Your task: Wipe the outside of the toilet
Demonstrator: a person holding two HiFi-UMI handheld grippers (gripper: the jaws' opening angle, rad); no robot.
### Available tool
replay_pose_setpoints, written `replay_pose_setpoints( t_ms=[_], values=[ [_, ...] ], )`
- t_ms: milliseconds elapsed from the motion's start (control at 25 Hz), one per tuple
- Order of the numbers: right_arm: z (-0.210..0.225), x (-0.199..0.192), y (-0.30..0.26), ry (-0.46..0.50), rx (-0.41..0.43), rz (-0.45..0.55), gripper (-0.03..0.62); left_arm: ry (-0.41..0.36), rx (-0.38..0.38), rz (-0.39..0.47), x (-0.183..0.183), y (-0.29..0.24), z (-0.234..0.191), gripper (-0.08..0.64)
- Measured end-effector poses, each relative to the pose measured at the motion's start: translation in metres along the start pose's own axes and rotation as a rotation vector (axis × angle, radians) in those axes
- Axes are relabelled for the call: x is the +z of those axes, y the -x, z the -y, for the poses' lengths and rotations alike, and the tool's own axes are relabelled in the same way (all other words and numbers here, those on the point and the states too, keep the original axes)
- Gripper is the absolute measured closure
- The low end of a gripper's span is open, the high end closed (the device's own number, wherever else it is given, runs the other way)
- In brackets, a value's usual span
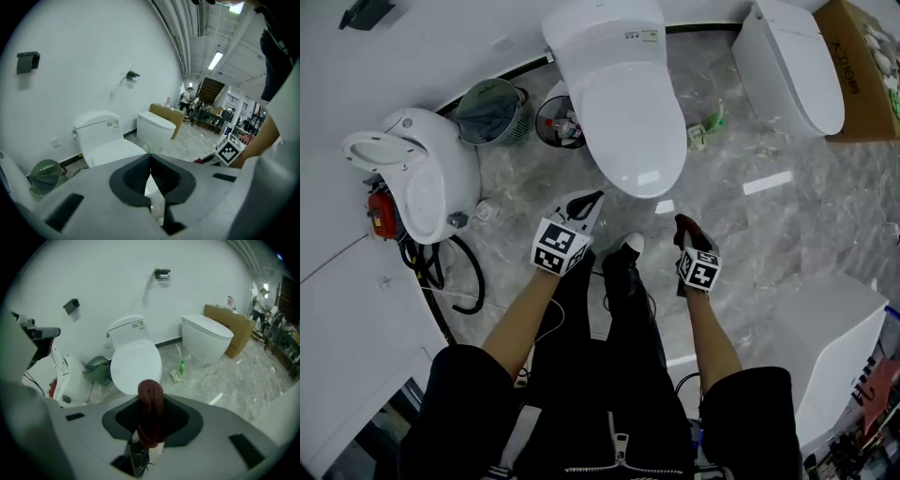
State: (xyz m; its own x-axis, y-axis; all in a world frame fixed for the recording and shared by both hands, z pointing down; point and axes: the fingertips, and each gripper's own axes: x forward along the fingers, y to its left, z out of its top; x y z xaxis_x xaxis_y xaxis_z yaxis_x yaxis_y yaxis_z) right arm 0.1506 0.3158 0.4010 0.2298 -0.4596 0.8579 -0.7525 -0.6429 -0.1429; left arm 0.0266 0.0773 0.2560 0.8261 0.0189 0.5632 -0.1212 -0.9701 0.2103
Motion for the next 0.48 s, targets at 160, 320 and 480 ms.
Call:
replay_pose_setpoints(
  t_ms=[160, 320, 480],
  values=[
    [-0.035, 0.065, 0.03, 0.03, 0.05, 0.097, 0.479, -0.022, 0.012, 0.052, 0.052, 0.019, 0.001, 0.56],
    [-0.078, 0.129, 0.062, 0.042, 0.111, 0.207, 0.479, -0.087, 0.008, 0.106, 0.092, 0.042, 0.001, 0.56],
    [-0.106, 0.201, 0.109, 0.073, 0.167, 0.345, 0.479, -0.127, 0.023, 0.169, 0.137, 0.061, -0.003, 0.56]
  ],
)
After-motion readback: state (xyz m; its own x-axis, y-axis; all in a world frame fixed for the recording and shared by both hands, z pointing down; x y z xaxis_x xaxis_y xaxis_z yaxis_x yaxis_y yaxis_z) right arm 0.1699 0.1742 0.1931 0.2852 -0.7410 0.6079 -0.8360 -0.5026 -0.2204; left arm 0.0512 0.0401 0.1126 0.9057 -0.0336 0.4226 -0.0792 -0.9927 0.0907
